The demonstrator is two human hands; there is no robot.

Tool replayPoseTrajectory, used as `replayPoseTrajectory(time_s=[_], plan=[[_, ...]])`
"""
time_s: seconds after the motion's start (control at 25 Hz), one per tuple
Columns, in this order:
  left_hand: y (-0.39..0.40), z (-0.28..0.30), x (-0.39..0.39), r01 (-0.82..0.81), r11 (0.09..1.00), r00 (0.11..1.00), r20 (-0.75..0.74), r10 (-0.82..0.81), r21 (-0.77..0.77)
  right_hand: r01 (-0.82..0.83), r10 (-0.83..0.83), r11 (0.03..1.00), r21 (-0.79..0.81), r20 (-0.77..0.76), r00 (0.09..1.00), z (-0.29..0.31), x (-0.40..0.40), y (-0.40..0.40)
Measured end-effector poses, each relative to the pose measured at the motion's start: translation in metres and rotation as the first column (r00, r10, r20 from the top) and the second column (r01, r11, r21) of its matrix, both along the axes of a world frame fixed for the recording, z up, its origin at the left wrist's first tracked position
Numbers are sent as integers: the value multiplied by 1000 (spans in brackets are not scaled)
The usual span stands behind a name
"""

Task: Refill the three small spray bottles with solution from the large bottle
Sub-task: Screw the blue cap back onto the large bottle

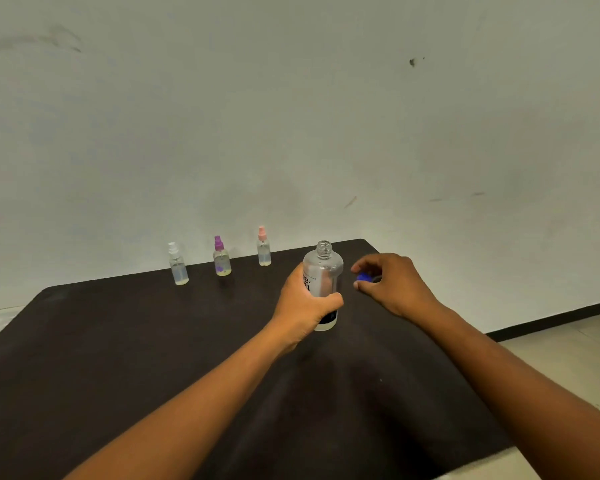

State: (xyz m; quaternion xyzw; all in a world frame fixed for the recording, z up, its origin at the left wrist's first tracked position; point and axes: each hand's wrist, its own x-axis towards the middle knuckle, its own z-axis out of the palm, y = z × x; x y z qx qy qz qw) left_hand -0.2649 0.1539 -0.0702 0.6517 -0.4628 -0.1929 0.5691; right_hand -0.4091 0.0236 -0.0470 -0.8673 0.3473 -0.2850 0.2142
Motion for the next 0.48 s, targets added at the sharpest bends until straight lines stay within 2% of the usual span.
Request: replayPoseTrajectory(time_s=[0.12,0.28,0.48], plan=[[51,14,-8,30,1000,999,18,-29,-8,-67,68,998,-9,151,986,42,-11,52],[119,28,-20,67,998,996,57,-66,-15,-230,221,973,-9,315,923,88,-24,124],[177,42,-27,60,998,993,103,-57,-26,-440,420,898,-7,307,854,126,-28,190]])
